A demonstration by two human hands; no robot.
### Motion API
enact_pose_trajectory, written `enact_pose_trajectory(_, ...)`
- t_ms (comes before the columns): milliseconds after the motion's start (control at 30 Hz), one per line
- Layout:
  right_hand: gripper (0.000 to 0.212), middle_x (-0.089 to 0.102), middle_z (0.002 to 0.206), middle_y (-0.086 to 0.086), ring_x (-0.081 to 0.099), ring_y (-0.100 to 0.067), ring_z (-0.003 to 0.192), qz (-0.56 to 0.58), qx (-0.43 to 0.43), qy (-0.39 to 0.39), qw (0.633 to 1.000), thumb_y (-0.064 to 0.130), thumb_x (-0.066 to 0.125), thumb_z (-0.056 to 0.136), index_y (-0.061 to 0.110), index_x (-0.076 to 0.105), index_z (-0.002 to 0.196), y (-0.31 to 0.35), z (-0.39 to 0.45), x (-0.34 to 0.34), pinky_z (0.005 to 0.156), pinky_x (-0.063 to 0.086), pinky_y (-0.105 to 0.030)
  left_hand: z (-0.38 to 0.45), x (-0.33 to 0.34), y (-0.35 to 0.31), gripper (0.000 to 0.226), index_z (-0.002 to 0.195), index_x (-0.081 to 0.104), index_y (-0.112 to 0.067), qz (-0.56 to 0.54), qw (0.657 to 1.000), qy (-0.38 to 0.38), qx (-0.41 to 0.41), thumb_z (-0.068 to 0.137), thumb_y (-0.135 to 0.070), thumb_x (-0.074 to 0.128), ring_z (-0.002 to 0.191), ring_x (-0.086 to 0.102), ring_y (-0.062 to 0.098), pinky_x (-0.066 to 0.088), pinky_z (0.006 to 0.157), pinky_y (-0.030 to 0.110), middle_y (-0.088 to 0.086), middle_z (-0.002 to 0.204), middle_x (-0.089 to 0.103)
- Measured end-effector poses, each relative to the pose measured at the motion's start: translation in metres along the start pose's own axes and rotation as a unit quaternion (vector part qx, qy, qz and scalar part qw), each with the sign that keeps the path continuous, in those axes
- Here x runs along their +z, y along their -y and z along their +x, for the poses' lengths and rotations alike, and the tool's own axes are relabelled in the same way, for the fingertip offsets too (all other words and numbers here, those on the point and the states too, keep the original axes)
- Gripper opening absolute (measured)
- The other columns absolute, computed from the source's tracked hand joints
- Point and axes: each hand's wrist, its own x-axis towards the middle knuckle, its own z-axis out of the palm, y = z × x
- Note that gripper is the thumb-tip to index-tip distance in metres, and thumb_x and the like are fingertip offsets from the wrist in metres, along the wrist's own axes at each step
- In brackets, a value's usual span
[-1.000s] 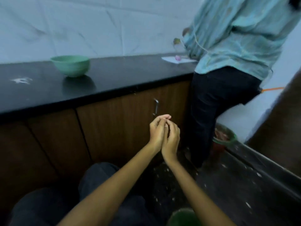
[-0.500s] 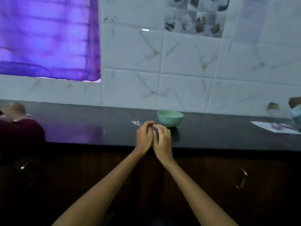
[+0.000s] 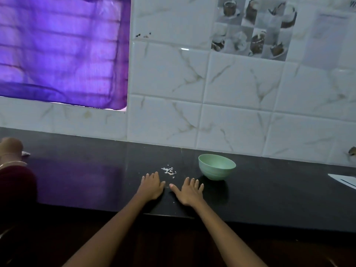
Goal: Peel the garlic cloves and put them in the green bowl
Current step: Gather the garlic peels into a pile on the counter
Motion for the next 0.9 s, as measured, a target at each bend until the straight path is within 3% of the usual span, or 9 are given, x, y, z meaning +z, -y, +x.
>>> enact_pose_trajectory(200, 0.076, 0.001, 0.155, -0.023, -0.002, -0.033, 0.145, 0.026, -0.021, 0.027, 0.999, 0.052, 0.014, 0.097, -0.005, 0.004, 0.145, 0.012, 0.068, 0.005, 0.118, -0.001, -0.041, 0.047, 0.008, -0.001, 0.056, 0.143, 0.02, 0.006, -0.035, 0.999, 0.005, 0.009, 0.101, -0.031, 0.025, 0.137, 0.028, 0.03, 0.019, 0.113, 0.038, 0.021, 0.149, 0.029)
enact_pose_trajectory(333, 0.066, -0.001, 0.156, -0.019, -0.004, -0.029, 0.145, 0.065, -0.046, 0.064, 0.995, 0.043, 0.012, 0.1, -0.003, 0.004, 0.146, 0.026, 0.109, 0.004, 0.119, 0.0, -0.039, 0.074, 0.012, -0.002, 0.049, 0.14, 0.033, -0.002, -0.072, 0.997, 0.003, 0.009, 0.102, -0.03, 0.02, 0.136, 0.031, 0.03, 0.023, 0.109, 0.036, 0.019, 0.15, 0.027)
enact_pose_trajectory(467, 0.053, 0.02, 0.155, -0.007, 0.017, -0.026, 0.144, 0.145, -0.109, 0.079, 0.98, 0.036, 0.022, 0.099, 0.013, 0.023, 0.146, 0.032, 0.134, -0.003, 0.117, 0.013, -0.04, 0.088, 0.014, 0.001, 0.055, 0.143, 0.03, -0.004, -0.166, 0.986, -0.01, -0.013, 0.101, -0.037, 0.017, 0.14, 0.026, 0.03, 0.026, 0.111, 0.038, 0.014, 0.154, 0.022)
enact_pose_trajectory(533, 0.047, 0.047, 0.141, 0.0, 0.041, -0.02, 0.132, 0.25, -0.11, 0.079, 0.959, 0.04, 0.029, 0.09, 0.028, 0.05, 0.131, 0.029, 0.136, -0.004, 0.113, 0.028, -0.041, 0.088, 0.009, 0.003, 0.05, 0.138, 0.039, -0.005, -0.234, 0.972, -0.027, -0.024, 0.102, -0.034, 0.02, 0.134, 0.037, 0.029, 0.028, 0.109, 0.036, 0.015, 0.147, 0.036)
enact_pose_trajectory(567, 0.042, 0.058, 0.13, 0.003, 0.051, -0.015, 0.122, 0.29, -0.118, 0.076, 0.947, 0.038, 0.033, 0.089, 0.029, 0.06, 0.119, 0.026, 0.135, -0.003, 0.108, 0.036, -0.038, 0.088, 0.008, 0.005, 0.045, 0.124, 0.051, -0.005, -0.277, 0.96, -0.035, -0.027, 0.102, -0.032, 0.022, 0.124, 0.046, 0.027, 0.032, 0.106, 0.036, 0.016, 0.134, 0.05)
enact_pose_trajectory(633, 0.036, 0.068, 0.114, 0.003, 0.061, -0.011, 0.107, 0.342, -0.133, 0.087, 0.926, 0.034, 0.041, 0.087, 0.024, 0.07, 0.106, 0.022, 0.125, -0.006, 0.1, 0.045, -0.03, 0.086, 0.006, 0.008, 0.034, 0.092, 0.052, -0.011, -0.339, 0.939, -0.045, -0.033, 0.101, -0.029, 0.024, 0.101, 0.052, 0.02, 0.038, 0.095, 0.035, 0.01, 0.105, 0.058)
enact_pose_trajectory(700, 0.042, 0.071, 0.106, 0.0, 0.065, -0.011, 0.099, 0.379, -0.141, 0.101, 0.909, 0.041, 0.048, 0.073, 0.019, 0.073, 0.1, 0.022, 0.108, -0.01, 0.095, 0.048, -0.028, 0.083, 0.004, 0.01, 0.035, 0.096, 0.058, -0.016, -0.364, 0.93, -0.038, -0.033, 0.101, -0.03, 0.025, 0.1, 0.054, 0.018, 0.039, 0.094, 0.033, 0.003, 0.102, 0.058)
enact_pose_trajectory(767, 0.049, 0.072, 0.103, -0.005, 0.066, -0.012, 0.097, 0.397, -0.151, 0.107, 0.899, 0.04, 0.05, 0.064, 0.015, 0.074, 0.097, 0.017, 0.093, -0.011, 0.095, 0.049, -0.029, 0.078, 0.002, 0.006, 0.046, 0.109, 0.065, -0.008, -0.376, 0.926, -0.019, -0.029, 0.1, -0.031, 0.026, 0.105, 0.059, 0.019, 0.04, 0.099, 0.034, 0.0, 0.109, 0.063)
enact_pose_trajectory(900, 0.04, 0.073, 0.099, -0.006, 0.067, -0.013, 0.098, 0.41, -0.166, 0.117, 0.889, 0.033, 0.049, 0.066, 0.014, 0.075, 0.089, 0.012, 0.067, -0.011, 0.102, 0.044, -0.033, 0.066, -0.007, 0.002, 0.068, 0.113, 0.064, -0.009, -0.341, 0.94, 0.001, -0.017, 0.078, -0.044, 0.019, 0.109, 0.06, 0.019, 0.04, 0.103, 0.037, 0.004, 0.111, 0.07)
